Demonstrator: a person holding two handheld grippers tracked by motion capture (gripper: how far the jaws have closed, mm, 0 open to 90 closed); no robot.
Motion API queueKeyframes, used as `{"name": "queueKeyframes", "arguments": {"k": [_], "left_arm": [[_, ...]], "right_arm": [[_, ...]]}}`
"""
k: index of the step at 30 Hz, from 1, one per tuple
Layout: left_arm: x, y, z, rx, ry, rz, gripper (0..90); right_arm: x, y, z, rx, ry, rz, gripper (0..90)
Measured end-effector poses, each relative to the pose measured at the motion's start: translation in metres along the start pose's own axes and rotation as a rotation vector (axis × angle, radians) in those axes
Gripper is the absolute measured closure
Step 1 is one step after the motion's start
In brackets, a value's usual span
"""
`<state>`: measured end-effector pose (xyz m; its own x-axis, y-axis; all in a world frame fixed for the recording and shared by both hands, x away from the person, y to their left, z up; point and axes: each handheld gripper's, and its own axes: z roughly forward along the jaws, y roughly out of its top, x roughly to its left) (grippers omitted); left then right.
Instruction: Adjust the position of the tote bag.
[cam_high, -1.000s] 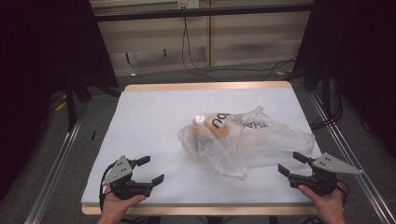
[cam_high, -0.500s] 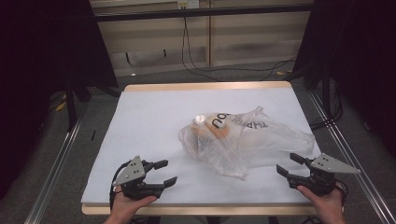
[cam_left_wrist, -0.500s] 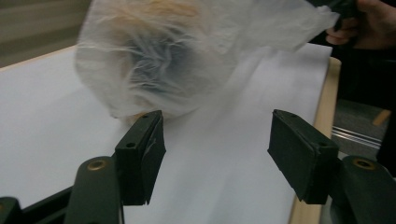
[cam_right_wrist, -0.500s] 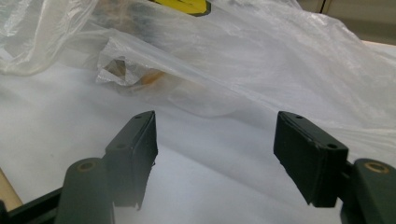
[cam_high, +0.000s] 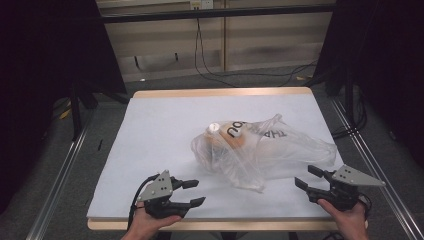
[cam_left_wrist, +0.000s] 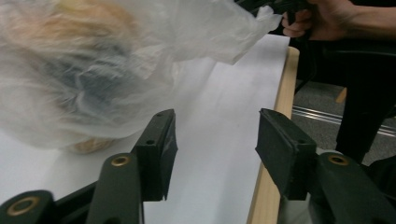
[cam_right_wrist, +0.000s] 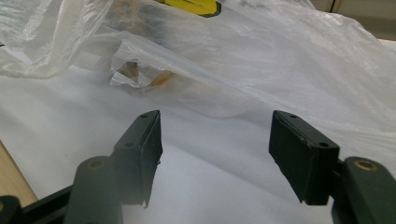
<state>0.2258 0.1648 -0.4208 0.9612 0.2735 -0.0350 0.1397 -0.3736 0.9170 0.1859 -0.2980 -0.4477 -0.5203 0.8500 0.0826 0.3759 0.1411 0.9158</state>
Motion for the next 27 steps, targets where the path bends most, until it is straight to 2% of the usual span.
{"name": "queueKeyframes", "arguments": {"k": [1,4,7,9,13,14,15,17,21,24,25,27], "left_arm": [[-0.002,0.003,0.002,0.007,-0.006,0.01,50.7],[-0.008,0.012,0.008,-0.012,-0.035,0.039,53.7],[-0.012,0.019,0.013,-0.011,-0.058,0.063,54.7],[-0.014,0.021,0.015,-0.018,-0.066,0.061,54.9],[-0.024,0.037,0.027,-0.029,-0.146,0.099,58.4],[-0.024,0.037,0.027,-0.029,-0.146,0.099,60.6],[-0.025,0.04,0.029,-0.014,-0.143,0.123,64.3],[-0.027,0.045,0.035,-0.014,-0.164,0.147,66.2],[-0.028,0.053,0.046,-0.017,-0.165,0.159,65.0],[-0.027,0.061,0.055,-0.019,-0.197,0.157,63.0],[-0.028,0.068,0.062,-0.009,-0.215,0.155,62.8],[-0.028,0.071,0.066,-0.008,-0.211,0.169,62.8]], "right_arm": [[0.0,0.0,0.001,0.004,0.006,0.001,34.6],[-0.001,0.0,0.002,0.009,0.0,-0.001,34.5],[-0.001,0.0,0.003,0.012,0.002,0.0,34.4],[-0.001,0.0,0.003,0.016,0.006,-0.003,34.4],[-0.001,0.0,0.004,0.014,0.012,-0.002,33.1],[-0.001,0.0,0.004,0.014,0.017,-0.004,32.8],[-0.001,0.0,0.004,0.014,0.02,-0.004,32.7],[0.0,0.0,0.004,0.014,0.023,-0.003,32.6],[0.001,0.0,0.006,0.023,0.032,-0.013,32.2],[0.001,0.0,0.007,0.025,0.035,-0.016,32.1],[0.001,0.0,0.007,0.027,0.037,-0.017,32.1],[0.001,0.0,0.007,0.026,0.038,-0.017,32.0]]}}
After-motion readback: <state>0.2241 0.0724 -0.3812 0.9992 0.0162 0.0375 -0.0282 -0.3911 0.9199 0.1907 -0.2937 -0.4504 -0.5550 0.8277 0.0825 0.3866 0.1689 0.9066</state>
